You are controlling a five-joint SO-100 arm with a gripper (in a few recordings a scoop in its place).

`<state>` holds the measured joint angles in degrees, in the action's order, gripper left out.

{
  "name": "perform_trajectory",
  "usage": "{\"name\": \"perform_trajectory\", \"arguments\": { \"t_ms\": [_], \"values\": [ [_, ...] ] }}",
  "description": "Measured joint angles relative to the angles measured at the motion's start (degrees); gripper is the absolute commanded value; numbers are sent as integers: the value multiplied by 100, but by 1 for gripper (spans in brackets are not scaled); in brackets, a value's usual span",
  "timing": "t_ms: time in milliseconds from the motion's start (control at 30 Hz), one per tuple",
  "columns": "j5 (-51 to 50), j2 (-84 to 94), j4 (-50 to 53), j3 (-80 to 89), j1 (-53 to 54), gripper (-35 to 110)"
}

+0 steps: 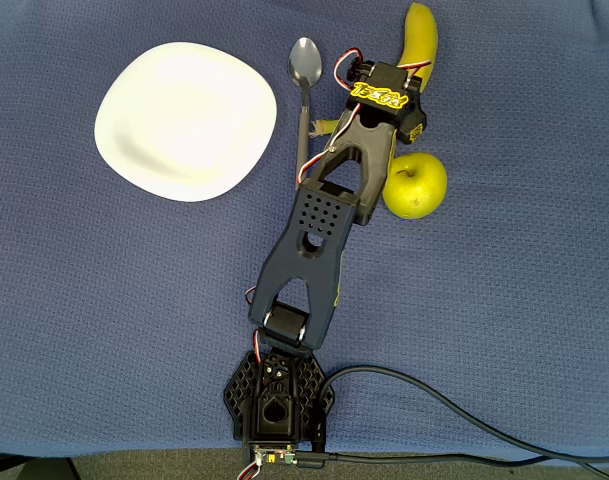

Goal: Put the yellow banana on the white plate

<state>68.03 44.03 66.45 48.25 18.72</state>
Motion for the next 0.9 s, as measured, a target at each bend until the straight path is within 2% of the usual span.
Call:
{"name": "perform_trajectory", "arguments": {
  "t_ms": [200,433,900],
  "values": [
    [202,9,-79,0,-9,21],
    [360,18,-132,0,-18,0],
    [-9,70,-88,0,-97,0]
  ]
}}
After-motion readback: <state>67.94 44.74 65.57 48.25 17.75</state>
